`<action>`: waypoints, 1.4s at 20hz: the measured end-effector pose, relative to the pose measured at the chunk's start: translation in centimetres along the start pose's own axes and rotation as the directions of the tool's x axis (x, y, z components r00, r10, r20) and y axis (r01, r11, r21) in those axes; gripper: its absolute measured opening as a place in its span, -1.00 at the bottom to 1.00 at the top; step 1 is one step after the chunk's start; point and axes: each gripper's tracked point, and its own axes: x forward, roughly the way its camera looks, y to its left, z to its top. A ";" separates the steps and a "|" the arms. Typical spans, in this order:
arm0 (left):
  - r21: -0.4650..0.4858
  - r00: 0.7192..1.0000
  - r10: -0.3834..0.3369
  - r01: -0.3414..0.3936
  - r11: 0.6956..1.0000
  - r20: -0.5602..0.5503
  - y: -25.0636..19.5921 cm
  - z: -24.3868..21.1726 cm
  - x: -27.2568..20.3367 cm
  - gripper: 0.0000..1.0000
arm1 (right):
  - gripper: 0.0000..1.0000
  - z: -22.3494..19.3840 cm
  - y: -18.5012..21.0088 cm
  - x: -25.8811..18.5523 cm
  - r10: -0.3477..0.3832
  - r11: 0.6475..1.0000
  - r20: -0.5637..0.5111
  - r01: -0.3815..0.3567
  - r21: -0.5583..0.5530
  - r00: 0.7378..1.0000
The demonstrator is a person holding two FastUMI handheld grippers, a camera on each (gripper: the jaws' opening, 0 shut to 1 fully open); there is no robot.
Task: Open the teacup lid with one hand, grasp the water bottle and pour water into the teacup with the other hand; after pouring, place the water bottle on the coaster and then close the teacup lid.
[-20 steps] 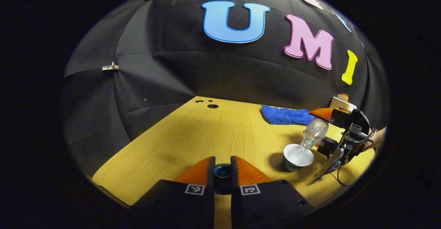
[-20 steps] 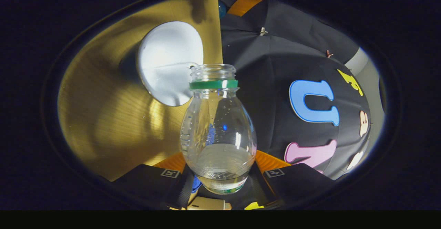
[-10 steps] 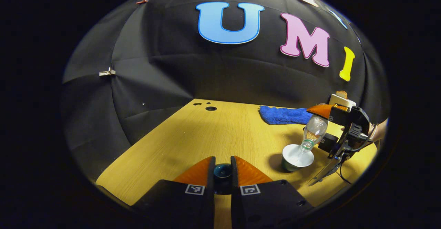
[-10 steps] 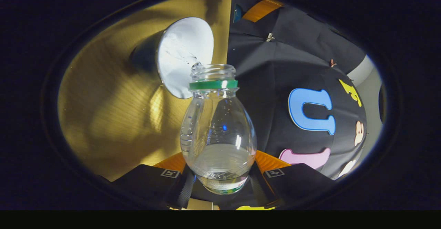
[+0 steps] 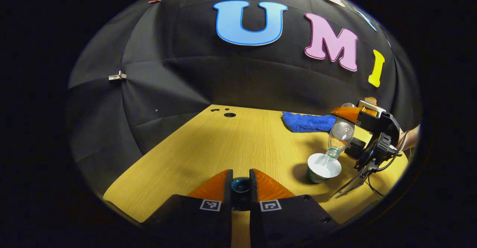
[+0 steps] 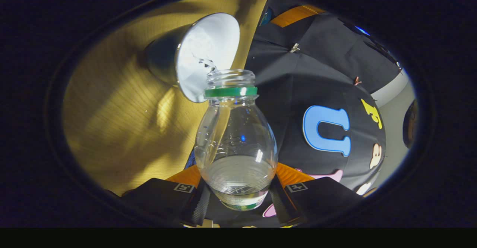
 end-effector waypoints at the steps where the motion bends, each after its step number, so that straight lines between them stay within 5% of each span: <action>1: 0.001 1.000 -0.004 0.004 1.000 -0.002 -0.1 0.0 0.0 -0.53 | 0.47 0.3 -0.2 -0.1 -0.003 1.000 0.008 0.003 -0.009 1.000; 28: 0.004 1.000 0.001 -0.001 1.000 0.006 0.4 0.5 -0.9 -0.61 | 0.47 2.4 -4.7 1.2 -0.070 0.978 0.160 0.099 -0.182 0.985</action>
